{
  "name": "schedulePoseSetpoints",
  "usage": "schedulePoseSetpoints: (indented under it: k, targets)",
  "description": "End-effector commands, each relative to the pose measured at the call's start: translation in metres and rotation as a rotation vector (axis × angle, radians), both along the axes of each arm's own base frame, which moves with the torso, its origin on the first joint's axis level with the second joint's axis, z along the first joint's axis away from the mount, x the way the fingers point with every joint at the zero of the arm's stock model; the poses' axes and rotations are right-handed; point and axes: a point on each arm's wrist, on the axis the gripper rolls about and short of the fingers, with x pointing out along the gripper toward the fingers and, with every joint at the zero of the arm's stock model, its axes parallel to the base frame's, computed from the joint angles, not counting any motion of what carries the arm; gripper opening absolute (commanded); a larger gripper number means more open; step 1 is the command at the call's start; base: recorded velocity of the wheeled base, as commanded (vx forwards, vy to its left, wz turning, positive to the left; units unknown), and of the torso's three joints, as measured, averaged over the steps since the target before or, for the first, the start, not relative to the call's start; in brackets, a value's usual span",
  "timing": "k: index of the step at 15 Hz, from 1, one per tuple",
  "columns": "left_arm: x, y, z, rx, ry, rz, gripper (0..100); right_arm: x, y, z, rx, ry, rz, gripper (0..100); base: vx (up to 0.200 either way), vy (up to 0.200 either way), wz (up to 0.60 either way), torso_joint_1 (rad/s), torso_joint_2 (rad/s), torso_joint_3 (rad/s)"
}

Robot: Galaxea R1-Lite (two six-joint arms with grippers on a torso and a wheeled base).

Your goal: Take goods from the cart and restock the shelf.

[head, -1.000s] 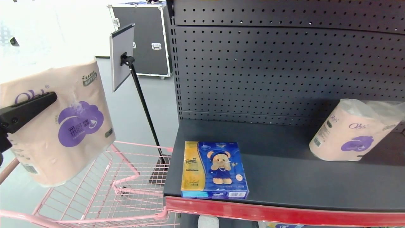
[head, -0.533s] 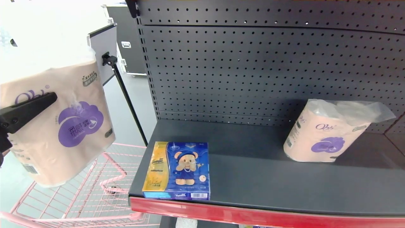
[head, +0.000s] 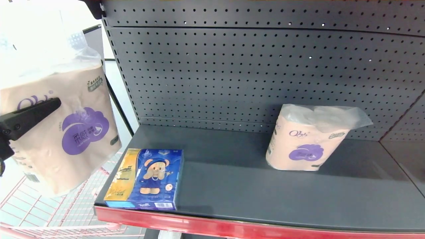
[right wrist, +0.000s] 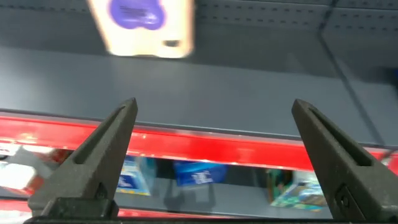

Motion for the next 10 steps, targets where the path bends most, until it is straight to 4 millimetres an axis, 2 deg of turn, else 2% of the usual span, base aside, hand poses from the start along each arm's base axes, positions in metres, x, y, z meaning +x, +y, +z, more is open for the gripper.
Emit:
schedulePoseSetpoints:
  k: [1, 10]
  targets:
    - [0.0004, 0.0, -0.0004, 0.0, 0.002, 0.0, 0, 0.0, 0.0, 0.0001, 0.0, -0.001, 0.0, 100, 0.0, -0.2, 0.0, 0.007, 0.01, 0.012]
    - [-0.0003, 0.0, -0.0015, 0.03, -0.004, 0.001, 0, 0.0, 0.0, 0.0, 0.0, 0.001, 0.0, 100, 0.0, -0.2, 0.0, 0.002, 0.01, 0.004]
